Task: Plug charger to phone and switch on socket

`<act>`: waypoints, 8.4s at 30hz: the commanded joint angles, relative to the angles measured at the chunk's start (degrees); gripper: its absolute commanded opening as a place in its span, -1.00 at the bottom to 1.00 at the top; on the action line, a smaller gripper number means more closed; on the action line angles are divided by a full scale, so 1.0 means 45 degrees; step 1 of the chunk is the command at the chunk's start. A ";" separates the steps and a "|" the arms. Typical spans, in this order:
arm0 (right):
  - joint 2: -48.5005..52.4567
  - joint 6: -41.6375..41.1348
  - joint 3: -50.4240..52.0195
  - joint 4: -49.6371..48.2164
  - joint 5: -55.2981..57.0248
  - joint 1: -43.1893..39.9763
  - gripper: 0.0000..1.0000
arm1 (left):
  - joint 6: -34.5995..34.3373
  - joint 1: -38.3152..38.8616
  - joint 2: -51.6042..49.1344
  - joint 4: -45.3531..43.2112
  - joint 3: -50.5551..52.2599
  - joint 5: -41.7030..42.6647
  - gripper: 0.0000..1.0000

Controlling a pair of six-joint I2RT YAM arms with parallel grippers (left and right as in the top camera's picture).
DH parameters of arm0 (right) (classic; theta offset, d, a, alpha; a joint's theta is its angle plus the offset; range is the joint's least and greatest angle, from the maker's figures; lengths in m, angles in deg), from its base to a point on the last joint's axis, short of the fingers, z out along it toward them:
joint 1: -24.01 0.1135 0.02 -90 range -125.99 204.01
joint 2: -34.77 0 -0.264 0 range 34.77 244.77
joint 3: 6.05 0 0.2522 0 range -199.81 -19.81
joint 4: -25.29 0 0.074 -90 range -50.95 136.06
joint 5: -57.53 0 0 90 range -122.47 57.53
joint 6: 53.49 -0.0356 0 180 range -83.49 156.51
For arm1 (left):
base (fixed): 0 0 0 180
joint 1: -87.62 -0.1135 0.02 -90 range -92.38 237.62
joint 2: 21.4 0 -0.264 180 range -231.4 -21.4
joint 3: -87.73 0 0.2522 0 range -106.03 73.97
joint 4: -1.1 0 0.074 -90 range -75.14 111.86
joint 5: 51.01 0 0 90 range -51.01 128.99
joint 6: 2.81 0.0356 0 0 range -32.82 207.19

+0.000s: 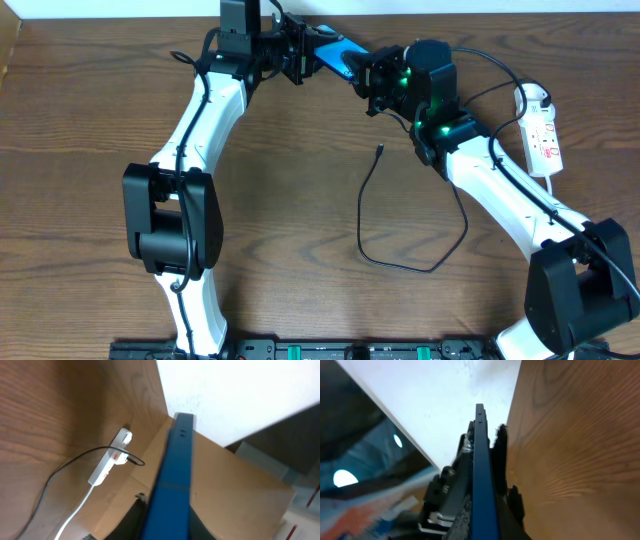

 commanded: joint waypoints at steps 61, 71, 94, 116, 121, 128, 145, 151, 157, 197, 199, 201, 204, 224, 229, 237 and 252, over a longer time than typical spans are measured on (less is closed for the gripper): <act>-0.0471 1.6339 -0.0321 0.9039 0.0486 -0.1001 0.75 | 1.2692 -0.1511 -0.0437 0.3759 -0.0087 0.4930 -0.86; -0.0136 1.5669 -0.0325 0.9088 0.0772 -0.0253 0.53 | 1.2687 -0.1889 -0.0860 0.3759 -0.0087 0.4940 -0.86; 0.3954 1.5086 -0.5532 1.3100 0.1545 0.0398 0.08 | 1.2638 -0.2419 -0.0860 0.3818 -0.0087 0.4935 -0.86; 0.5780 1.4435 -0.5503 1.4324 0.2778 0.0350 -0.14 | 1.2633 -0.2419 -0.0860 0.3813 -0.0087 0.4935 -0.86; 0.6343 1.4430 -0.5493 1.4299 0.2749 0.0364 -0.17 | 1.2633 -0.2419 -0.0860 0.3818 -0.0087 0.4935 -0.86; 0.6659 1.4426 -0.5493 1.4226 0.2579 0.0350 -0.19 | 1.2628 -0.2419 -0.0860 0.3861 -0.0087 0.4935 -0.86; 0.6713 1.4435 -0.5493 1.4178 0.2579 0.0350 -0.73 | 1.2386 -0.2419 -0.0860 0.3861 -0.0087 0.4940 -0.86; 0.6713 1.4435 -0.5493 1.4110 0.2579 0.0350 -0.81 | 1.2390 -0.2419 -0.0860 0.3852 -0.0087 0.4930 -0.87; 0.6708 1.4440 -0.5498 1.4022 0.2579 0.0345 -0.98 | 1.2390 -0.2419 -0.0860 0.3857 -0.0087 0.4930 -0.86; 0.2686 2.2430 -0.5625 1.2284 -1.0588 -0.1967 -0.98 | 0.3895 -0.2390 -0.0831 -0.5008 -0.0092 0.5625 -0.86; 0.2686 2.2425 -0.5625 1.2065 -1.1191 -0.1899 -0.97 | 0.2807 -0.2395 -0.0831 -0.6018 -0.0092 0.5610 -0.86; 0.2686 2.2182 -0.5625 1.1774 -1.1550 -0.1836 -0.97 | 0.1909 -0.2395 -0.0831 -0.6810 -0.0092 0.5610 -0.86; 0.2686 2.1716 -0.5625 1.1317 -1.1570 -0.1715 -0.98 | 0.0738 -0.2375 -0.0831 -0.7762 -0.0092 0.5649 -0.86; 0.2696 2.0662 -0.5625 0.9928 -1.2235 -0.1418 -0.98 | 0.0151 -0.1885 -0.0835 -0.8932 -0.0092 0.5644 -0.86; 0.2696 2.0662 -0.5625 0.9918 -1.2230 -0.1409 -0.97 | 0.0151 -0.1875 -0.0835 -0.8927 -0.0092 0.5654 -0.86; 0.2696 2.0444 -0.5625 0.9636 -1.2157 -0.1409 -0.97 | 0.0194 -0.1870 -0.0835 -0.8932 -0.0092 0.5931 -0.86; 0.2696 2.0240 -0.5625 0.9447 -1.2075 -0.1409 -0.97 | 0.0534 -0.1836 -0.0835 -0.8927 -0.0092 0.6251 -0.86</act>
